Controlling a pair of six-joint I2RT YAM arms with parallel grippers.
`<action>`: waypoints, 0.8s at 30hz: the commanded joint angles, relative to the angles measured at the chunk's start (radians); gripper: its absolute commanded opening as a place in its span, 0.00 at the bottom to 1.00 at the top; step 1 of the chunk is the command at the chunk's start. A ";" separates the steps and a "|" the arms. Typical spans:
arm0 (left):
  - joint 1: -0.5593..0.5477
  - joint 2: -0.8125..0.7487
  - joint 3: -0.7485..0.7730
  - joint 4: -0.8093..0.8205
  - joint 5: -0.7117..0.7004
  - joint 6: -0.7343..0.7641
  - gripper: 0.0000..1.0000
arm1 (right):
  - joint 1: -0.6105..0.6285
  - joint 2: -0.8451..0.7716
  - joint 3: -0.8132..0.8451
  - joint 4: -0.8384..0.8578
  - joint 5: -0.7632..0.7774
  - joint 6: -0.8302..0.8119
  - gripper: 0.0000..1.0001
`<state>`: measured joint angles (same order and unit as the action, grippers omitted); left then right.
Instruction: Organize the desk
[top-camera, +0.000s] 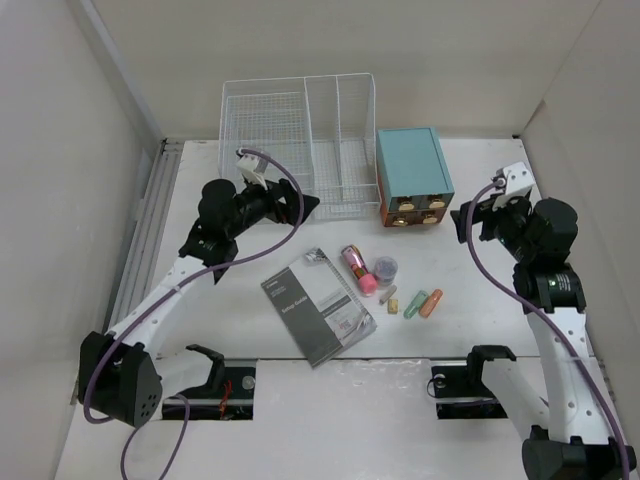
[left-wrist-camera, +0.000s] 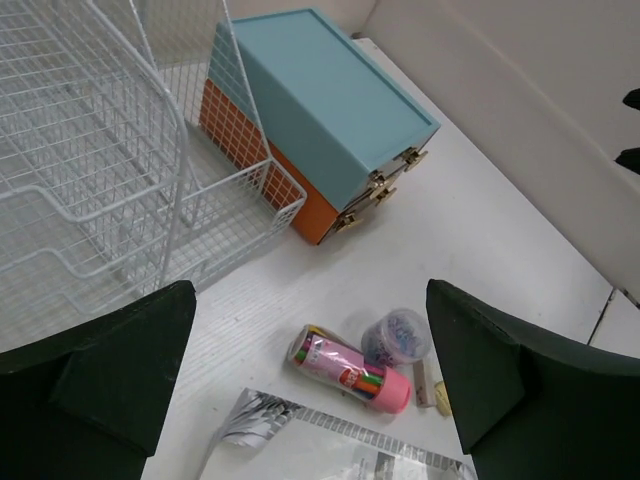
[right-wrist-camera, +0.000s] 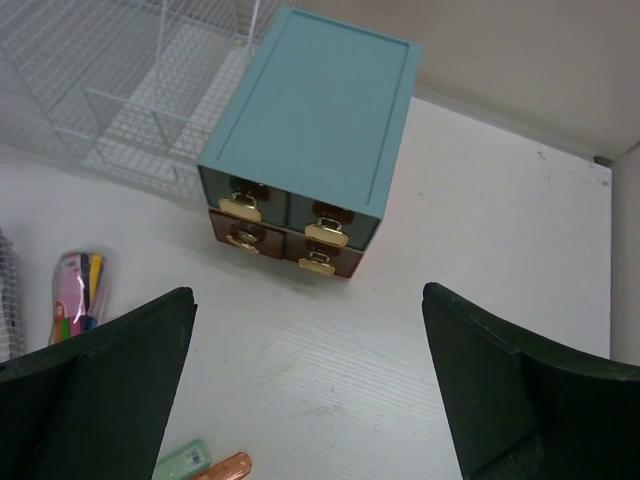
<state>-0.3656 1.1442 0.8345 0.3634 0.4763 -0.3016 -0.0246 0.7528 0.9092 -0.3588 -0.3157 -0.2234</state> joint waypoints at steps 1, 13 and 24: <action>-0.044 -0.073 0.034 0.078 0.016 0.009 1.00 | 0.005 0.010 0.045 -0.005 -0.133 -0.026 1.00; -0.557 -0.268 -0.142 -0.245 -0.809 -0.372 0.55 | 0.279 0.413 0.224 -0.120 -0.516 -0.110 0.20; -0.731 -0.308 -0.299 -0.507 -1.027 -0.735 0.55 | 0.587 0.907 0.417 -0.134 -0.516 -0.166 1.00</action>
<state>-1.0809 0.8440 0.5365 -0.0761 -0.4473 -0.9131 0.5312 1.6115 1.2503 -0.4900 -0.8055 -0.3641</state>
